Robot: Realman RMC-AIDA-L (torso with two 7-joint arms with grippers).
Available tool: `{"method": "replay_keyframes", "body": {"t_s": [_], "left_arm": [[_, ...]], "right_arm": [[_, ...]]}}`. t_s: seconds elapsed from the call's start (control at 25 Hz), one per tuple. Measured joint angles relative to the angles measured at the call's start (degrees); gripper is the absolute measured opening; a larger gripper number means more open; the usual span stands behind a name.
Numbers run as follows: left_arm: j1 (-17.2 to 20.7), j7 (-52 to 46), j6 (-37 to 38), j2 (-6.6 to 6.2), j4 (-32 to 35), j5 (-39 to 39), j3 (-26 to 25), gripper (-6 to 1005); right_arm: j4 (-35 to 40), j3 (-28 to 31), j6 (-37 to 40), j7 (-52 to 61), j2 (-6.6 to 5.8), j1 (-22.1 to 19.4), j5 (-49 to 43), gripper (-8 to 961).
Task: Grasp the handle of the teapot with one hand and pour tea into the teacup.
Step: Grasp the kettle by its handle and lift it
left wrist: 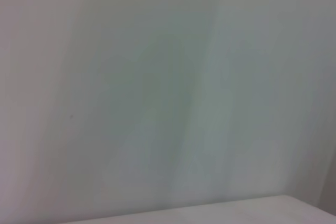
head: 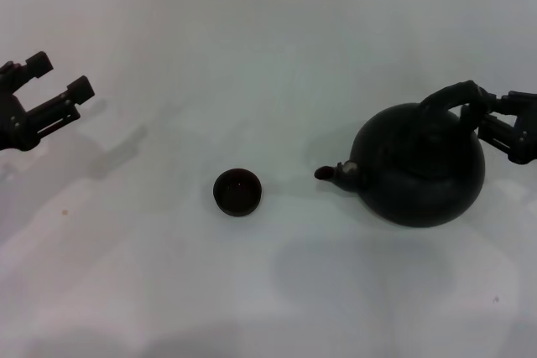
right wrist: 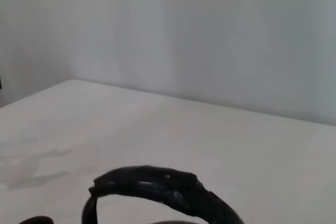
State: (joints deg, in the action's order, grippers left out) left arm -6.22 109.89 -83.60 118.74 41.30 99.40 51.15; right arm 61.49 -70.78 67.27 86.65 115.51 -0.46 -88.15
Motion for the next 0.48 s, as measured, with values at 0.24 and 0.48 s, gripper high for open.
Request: {"method": "replay_keyframes", "body": {"t_s": [0.24,0.48], "left_arm": [[-0.37,0.03,0.56,-0.03,-0.06,-0.01,0.00,850],[-0.46,0.48,1.35,-0.09,-0.29,0.17,0.00,851]], "right_arm": [[0.00,0.00,-0.07,-0.13,0.07,0.56,0.19,258],[-0.05,0.03,0.02,-0.22,0.00,0.70,3.60,176]]}}
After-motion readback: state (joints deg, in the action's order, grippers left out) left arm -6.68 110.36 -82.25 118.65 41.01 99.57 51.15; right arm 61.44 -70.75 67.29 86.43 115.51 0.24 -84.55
